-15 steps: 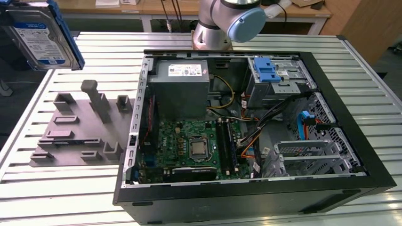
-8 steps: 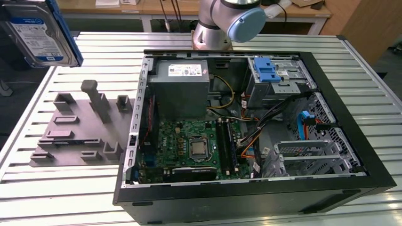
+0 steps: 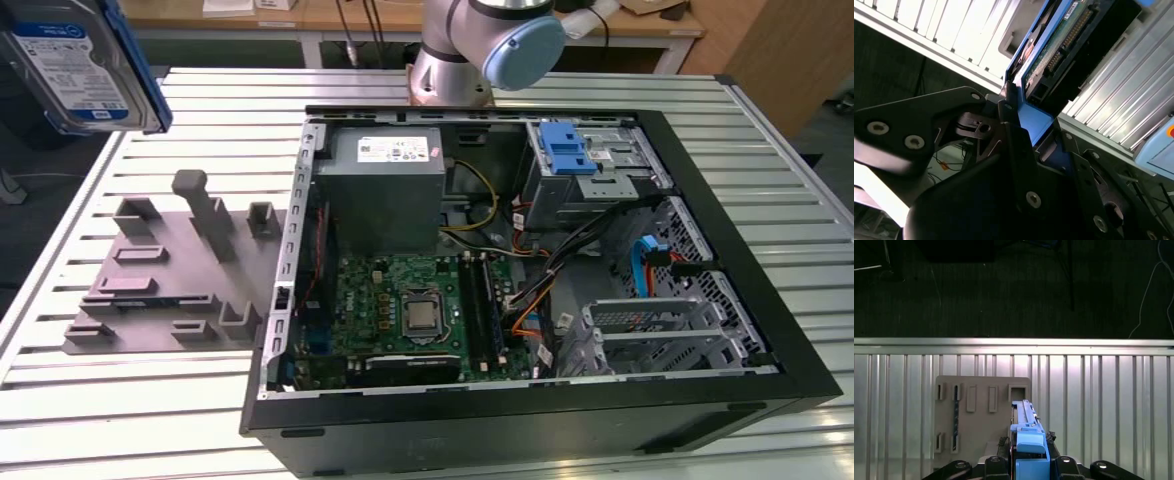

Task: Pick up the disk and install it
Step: 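Pick up the disk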

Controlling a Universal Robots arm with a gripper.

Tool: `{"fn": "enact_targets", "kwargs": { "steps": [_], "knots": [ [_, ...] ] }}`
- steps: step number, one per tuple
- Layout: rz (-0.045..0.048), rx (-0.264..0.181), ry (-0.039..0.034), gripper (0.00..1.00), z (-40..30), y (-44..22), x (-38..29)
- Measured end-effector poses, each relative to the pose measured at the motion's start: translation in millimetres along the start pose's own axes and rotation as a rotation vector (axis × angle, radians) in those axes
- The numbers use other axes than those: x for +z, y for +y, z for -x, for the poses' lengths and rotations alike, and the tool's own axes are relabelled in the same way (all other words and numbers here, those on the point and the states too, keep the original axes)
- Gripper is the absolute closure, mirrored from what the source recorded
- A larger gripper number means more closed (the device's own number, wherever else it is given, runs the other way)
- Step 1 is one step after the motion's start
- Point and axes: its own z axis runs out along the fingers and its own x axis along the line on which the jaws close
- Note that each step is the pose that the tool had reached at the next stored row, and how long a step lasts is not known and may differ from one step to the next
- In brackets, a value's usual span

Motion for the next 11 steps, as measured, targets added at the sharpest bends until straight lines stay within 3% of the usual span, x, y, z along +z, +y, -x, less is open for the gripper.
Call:
{"fn": "enact_targets", "kwargs": {
  "steps": [11],
  "knots": [
    [0.0000, 0.000, 0.0000, 0.64, 0.3, 0.2, -16.7]
  ]
}}
